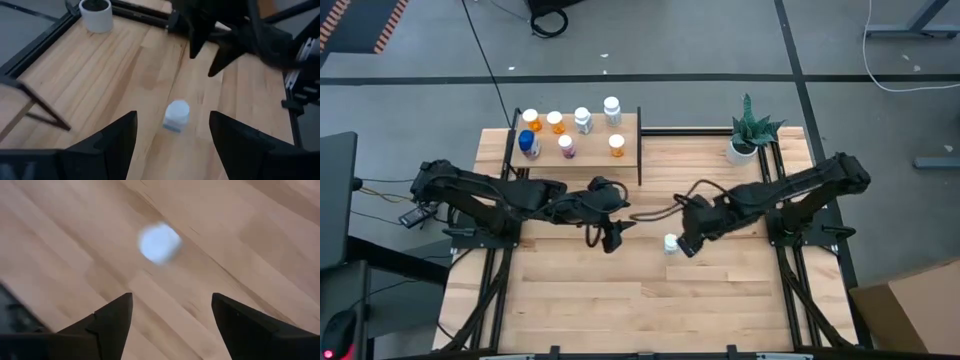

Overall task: Pick and place medicine bottles onto shelf by color
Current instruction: Put the white and blue pill bottle on the shelf

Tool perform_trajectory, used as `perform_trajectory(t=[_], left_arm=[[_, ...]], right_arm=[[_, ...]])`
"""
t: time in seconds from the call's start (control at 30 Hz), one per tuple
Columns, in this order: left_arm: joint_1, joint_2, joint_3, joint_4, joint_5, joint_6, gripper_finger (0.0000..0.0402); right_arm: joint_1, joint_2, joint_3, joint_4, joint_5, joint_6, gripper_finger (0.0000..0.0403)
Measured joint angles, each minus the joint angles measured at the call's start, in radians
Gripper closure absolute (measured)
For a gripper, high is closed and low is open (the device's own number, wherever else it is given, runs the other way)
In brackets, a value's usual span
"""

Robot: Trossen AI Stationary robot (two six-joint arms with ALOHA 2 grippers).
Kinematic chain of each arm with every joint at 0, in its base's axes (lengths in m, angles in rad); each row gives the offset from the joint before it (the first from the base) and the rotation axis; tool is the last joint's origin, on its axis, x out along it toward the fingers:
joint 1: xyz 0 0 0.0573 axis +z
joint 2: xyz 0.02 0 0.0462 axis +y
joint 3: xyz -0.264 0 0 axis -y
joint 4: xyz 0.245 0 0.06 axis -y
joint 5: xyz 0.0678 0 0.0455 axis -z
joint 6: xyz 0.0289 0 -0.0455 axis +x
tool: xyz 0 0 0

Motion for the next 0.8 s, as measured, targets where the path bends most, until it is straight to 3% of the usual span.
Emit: perform_trajectory(t=[0.23, 0.47, 0.63, 0.8], left_arm=[[0.001, 0.137, 0.0, 0.186, 0.011, 0.007, 0.0148], [0.002, 0.272, 0.0, 0.289, 0.072, 0.021, 0.0148], [0.003, 0.334, 0.0, 0.317, 0.167, 0.108, 0.0147], [0.006, 0.379, -0.001, 0.375, 0.194, 0.208, 0.0141]], right_arm=[[0.156, 0.021, 0.0, -0.204, 0.06, 0.183, 0.0137], [0.298, 0.021, -0.001, -0.206, 0.062, 0.411, 0.014], [0.441, 0.021, -0.001, -0.187, 0.039, 0.602, 0.0141], [0.586, 0.021, 0.0, -0.175, 0.033, 0.81, 0.0141]])
